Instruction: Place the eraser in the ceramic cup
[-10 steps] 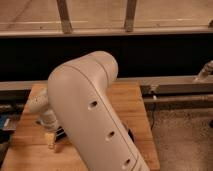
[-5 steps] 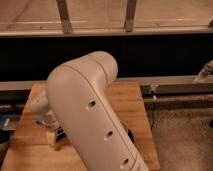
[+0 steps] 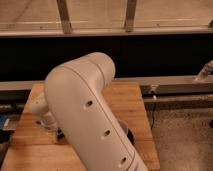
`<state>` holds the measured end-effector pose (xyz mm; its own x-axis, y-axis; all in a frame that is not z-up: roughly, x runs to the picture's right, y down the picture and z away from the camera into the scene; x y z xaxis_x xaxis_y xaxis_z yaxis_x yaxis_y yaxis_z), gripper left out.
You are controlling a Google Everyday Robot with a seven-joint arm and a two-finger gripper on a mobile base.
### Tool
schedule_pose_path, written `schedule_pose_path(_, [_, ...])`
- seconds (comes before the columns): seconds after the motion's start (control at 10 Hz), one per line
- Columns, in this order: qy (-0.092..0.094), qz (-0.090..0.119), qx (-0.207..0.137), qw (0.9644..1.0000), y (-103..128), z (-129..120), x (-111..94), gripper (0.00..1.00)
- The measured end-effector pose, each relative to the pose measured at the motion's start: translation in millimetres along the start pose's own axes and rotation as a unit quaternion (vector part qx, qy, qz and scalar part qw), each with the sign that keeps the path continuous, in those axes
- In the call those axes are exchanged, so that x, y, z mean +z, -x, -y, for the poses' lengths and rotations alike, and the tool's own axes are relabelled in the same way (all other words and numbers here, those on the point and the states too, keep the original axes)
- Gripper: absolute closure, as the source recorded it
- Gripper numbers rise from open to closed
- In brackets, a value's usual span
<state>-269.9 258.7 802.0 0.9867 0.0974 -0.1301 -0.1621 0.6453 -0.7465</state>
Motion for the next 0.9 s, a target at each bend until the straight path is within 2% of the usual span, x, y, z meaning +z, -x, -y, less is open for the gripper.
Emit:
schedule_pose_path(0.3, [0.0,-0.001,0.0,1.0,-1,0,-4,0.97])
schedule_pose_path(0.5, [0.001,0.001,-0.006,1.0,3,-1,-7,1.0])
schedule_pose_path(0.7, [0.003,0.02,-0.017,0.9997,20,9,-25,1.0])
schedule_pose_path(0.9, [-0.006,0.039,-0.019,0.999,32,30,-53,1.0])
